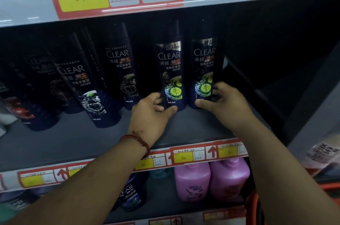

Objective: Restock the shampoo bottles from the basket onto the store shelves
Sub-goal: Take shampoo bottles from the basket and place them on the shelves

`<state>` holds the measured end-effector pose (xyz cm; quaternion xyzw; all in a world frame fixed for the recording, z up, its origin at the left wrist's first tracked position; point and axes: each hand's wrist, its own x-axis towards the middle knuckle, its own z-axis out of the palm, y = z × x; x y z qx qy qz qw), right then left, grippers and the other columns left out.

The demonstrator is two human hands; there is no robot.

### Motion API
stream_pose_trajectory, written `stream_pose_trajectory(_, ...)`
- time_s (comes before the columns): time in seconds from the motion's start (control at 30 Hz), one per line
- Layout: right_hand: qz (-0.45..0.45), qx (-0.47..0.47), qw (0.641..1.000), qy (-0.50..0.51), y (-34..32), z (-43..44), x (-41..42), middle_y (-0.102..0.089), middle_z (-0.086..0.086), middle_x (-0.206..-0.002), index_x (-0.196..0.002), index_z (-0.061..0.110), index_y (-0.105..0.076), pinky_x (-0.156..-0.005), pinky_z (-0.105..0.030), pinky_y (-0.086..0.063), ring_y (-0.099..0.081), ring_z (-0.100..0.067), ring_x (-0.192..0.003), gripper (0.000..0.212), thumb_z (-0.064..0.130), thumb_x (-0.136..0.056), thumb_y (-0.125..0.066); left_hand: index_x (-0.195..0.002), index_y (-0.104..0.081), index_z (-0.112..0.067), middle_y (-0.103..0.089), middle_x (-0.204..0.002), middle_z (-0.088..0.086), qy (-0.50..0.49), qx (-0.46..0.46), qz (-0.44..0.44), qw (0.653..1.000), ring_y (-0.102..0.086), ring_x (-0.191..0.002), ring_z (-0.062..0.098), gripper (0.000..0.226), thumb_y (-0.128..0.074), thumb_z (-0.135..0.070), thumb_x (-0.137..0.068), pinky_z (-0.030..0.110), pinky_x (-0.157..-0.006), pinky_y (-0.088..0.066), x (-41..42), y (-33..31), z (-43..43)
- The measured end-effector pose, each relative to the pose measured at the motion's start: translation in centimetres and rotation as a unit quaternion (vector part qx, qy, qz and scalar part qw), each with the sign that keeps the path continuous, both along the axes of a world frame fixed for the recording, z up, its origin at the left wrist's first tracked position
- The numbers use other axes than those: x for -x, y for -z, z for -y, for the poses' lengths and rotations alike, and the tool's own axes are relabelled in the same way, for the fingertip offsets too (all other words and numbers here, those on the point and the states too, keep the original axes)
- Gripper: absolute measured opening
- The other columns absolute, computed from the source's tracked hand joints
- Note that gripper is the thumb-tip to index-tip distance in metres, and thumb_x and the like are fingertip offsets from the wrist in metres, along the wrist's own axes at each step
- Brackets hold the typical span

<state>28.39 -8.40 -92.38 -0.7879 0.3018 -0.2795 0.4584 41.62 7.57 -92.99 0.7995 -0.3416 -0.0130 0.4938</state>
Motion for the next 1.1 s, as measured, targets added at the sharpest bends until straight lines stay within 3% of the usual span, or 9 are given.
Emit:
stream_pose_trajectory(0.17, -0.017, 0.016, 1.0, 0.016, -0.1, -0.2, 0.0, -0.067, 0.012, -0.117, -0.12, 0.03, -0.061, -0.094, -0.045, -0.054, -0.063, -0.012, -0.108, 0.052, 0.039, -0.075, -0.086, -0.121, -0.065, -0.027, -0.055, -0.09, -0.032, 0.01, -0.012, -0.013, 1.0, -0.061, -0.087, -0.005, 0.044, -0.08, -0.033, -0.08, 0.005, -0.073, -0.044, 0.2, -0.1, -0.1)
stream_pose_trajectory(0.3, -0.05, 0.051, 0.997, 0.032, -0.8, -0.6, 0.5, -0.066, 0.006, -0.122, -0.126, 0.02, -0.059, -0.091, -0.033, -0.051, -0.062, -0.015, -0.111, 0.058, 0.035, -0.077, -0.085, -0.115, -0.064, -0.033, -0.064, -0.099, -0.023, 0.02, -0.008, -0.048, 0.999, -0.062, -0.089, -0.005, 0.038, -0.08, -0.03, -0.08, 0.011, -0.081, -0.05, 0.3, -0.2, -0.6)
stream_pose_trajectory(0.37, -0.07, 0.074, 0.994, 0.041, -1.4, -1.1, 0.9, -0.062, -0.001, -0.131, -0.133, 0.016, -0.056, -0.092, -0.03, -0.047, -0.059, -0.02, -0.118, 0.064, 0.034, -0.078, -0.084, -0.129, -0.059, -0.021, -0.066, -0.108, -0.009, 0.013, -0.015, -0.054, 0.998, -0.063, -0.093, 0.003, 0.056, -0.081, -0.03, -0.079, 0.017, -0.088, -0.049, 0.5, -0.5, -1.1)
stream_pose_trajectory(0.43, -0.089, 0.096, 0.99, 0.046, -2.2, -2.0, 1.7, -0.059, -0.006, -0.137, -0.138, 0.012, -0.052, -0.096, -0.032, -0.047, -0.057, -0.024, -0.123, 0.071, 0.034, -0.079, -0.084, -0.143, -0.046, -0.008, -0.059, -0.103, -0.006, 0.014, -0.039, -0.042, 0.998, -0.058, -0.093, 0.009, 0.076, -0.081, -0.031, -0.079, 0.021, -0.09, -0.049, 1.0, -1.0, -1.7)
stream_pose_trajectory(0.5, -0.109, 0.126, 0.985, 0.039, -3.3, -3.4, 3.1, -0.058, -0.008, -0.137, -0.14, 0.012, -0.05, -0.096, -0.03, -0.046, -0.056, -0.024, -0.122, 0.071, 0.033, -0.08, -0.083, -0.143, -0.044, -0.009, -0.057, -0.106, -0.005, 0.023, -0.08, -0.007, 0.997, -0.056, -0.098, 0.012, 0.075, -0.079, -0.032, -0.081, 0.021, -0.089, -0.046, 2.0, -2.2, -2.7)
stream_pose_trajectory(0.6, -0.145, 0.174, 0.974, 0.014, -5.7, -6.0, 5.6, -0.054, -0.007, -0.139, -0.143, 0.015, -0.047, -0.093, -0.025, -0.041, -0.054, -0.023, -0.123, 0.07, 0.031, -0.083, -0.08, -0.144, -0.043, -0.016, -0.056, -0.13, 0.003, 0.052, -0.149, 0.073, 0.985, -0.053, -0.119, 0.019, 0.07, -0.076, -0.033, -0.084, 0.021, -0.096, -0.041, 3.6, -4.4, -5.1)
stream_pose_trajectory(0.7, -0.169, 0.224, 0.96, 0.008, -9.0, -8.8, 8.5, -0.053, -0.005, -0.141, -0.142, 0.017, -0.048, -0.099, -0.03, -0.043, -0.053, -0.024, -0.125, 0.063, 0.028, -0.086, -0.075, -0.142, -0.044, -0.021, -0.052, -0.136, 0.005, 0.086, -0.193, 0.135, 0.968, -0.051, -0.123, 0.023, 0.065, -0.07, -0.04, -0.086, 0.037, -0.103, -0.045, 5.3, -7.4, -7.6)
stream_pose_trajectory(0.83, -0.186, 0.28, 0.942, 0.011, -14.3, -12.5, 12.1, -0.051, -0.005, -0.145, -0.145, 0.017, -0.046, -0.104, -0.04, -0.046, -0.052, -0.025, -0.128, 0.065, 0.029, -0.087, -0.074, -0.14, -0.044, -0.026, -0.05, -0.137, -0.002, 0.156, -0.171, 0.189, 0.954, -0.051, -0.123, 0.018, 0.062, -0.065, -0.047, -0.085, 0.037, -0.102, -0.046, 8.7, -12.7, -10.1)
stream_pose_trajectory(1.1, -0.121, 0.362, 0.92, 0.092, -24.8, -15.8, 15.5, -0.058, -0.004, -0.13, -0.136, 0.02, -0.053, -0.092, -0.038, -0.051, -0.058, -0.025, -0.115, 0.056, 0.033, -0.086, -0.074, -0.131, -0.047, -0.031, -0.055, -0.124, -0.011, 0.201, -0.08, 0.324, 0.921, -0.055, -0.109, 0.011, 0.052, -0.063, -0.049, -0.084, 0.032, -0.092, -0.05, 12.4, -25.4, -11.9)
